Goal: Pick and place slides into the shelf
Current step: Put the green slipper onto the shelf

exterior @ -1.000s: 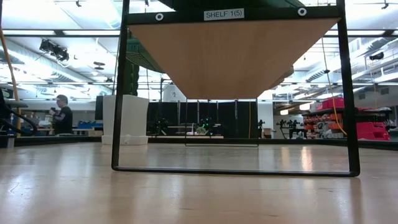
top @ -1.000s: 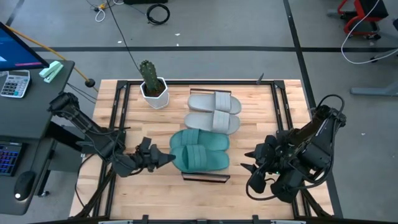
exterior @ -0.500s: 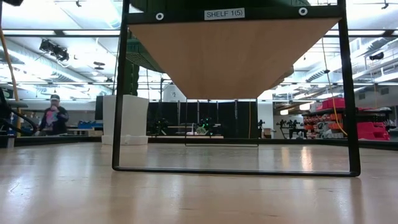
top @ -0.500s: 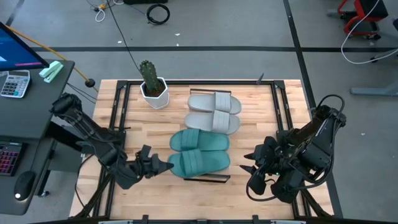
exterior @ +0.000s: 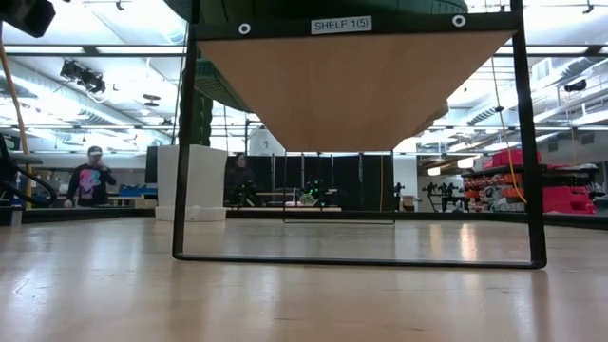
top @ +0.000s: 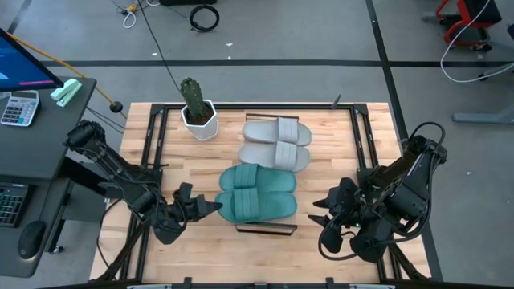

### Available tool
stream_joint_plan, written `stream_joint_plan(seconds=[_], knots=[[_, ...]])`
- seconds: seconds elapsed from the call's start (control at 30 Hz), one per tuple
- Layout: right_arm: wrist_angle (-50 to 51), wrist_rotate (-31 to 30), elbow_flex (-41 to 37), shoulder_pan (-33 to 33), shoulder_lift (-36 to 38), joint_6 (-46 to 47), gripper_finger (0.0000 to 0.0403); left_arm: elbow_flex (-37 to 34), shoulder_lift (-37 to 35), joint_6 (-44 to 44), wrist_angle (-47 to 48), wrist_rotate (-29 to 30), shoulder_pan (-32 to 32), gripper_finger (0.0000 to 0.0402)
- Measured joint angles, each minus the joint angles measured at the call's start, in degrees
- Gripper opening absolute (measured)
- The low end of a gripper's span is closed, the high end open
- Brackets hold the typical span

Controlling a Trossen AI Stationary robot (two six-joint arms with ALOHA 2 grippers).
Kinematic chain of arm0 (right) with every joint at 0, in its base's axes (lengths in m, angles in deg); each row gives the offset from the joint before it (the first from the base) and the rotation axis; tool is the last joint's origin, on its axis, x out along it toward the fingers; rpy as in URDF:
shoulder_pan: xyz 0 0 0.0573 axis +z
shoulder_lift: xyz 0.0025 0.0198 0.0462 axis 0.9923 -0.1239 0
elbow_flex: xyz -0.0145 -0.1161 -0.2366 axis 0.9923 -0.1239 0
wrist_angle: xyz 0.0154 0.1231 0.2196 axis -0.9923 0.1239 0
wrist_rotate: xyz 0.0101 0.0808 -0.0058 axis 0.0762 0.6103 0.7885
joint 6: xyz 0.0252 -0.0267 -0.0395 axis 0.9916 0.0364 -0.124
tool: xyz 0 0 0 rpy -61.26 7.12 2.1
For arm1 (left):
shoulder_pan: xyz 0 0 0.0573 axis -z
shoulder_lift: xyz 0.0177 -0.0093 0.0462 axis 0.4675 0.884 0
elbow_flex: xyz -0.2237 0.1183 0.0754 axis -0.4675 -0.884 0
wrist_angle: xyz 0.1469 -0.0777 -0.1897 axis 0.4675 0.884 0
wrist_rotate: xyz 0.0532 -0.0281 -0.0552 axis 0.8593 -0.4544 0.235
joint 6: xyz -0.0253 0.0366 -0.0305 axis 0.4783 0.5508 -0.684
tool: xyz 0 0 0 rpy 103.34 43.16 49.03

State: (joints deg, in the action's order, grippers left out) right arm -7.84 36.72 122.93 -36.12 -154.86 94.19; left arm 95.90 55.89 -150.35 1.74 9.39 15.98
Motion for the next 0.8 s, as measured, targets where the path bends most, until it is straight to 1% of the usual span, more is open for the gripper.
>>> stream_joint_plan(seconds=[0.1,0.27,0.37,0.53,0.67,0.8], knots=[[-0.96,0.00,0.00,0.00,0.00,-0.90,0.0187,0.00,0.00,0.19,0.30,-0.12,-0.04,0.0055],[-2.29,-0.02,0.00,-0.04,0.02,-2.44,0.0178,0.00,0.00,0.13,2.66,-2.52,-0.13,0.0059],[-2.64,-0.04,0.00,-0.04,0.02,-2.82,0.0175,0.00,0.00,-0.08,4.27,-2.68,-0.14,0.0055],[-3.22,-0.04,0.00,-0.02,0.02,-2.82,0.0173,-0.02,-0.02,-1.40,3.88,0.63,-0.12,0.0057],[-3.34,-0.04,0.00,-0.02,0.04,-2.82,0.0173,-0.02,-0.07,-0.97,0.43,3.43,-0.14,0.0060],[-3.32,-0.02,0.00,-0.02,0.04,-2.82,0.0172,-0.04,-0.40,0.69,-2.00,4.67,-0.17,0.0052]])
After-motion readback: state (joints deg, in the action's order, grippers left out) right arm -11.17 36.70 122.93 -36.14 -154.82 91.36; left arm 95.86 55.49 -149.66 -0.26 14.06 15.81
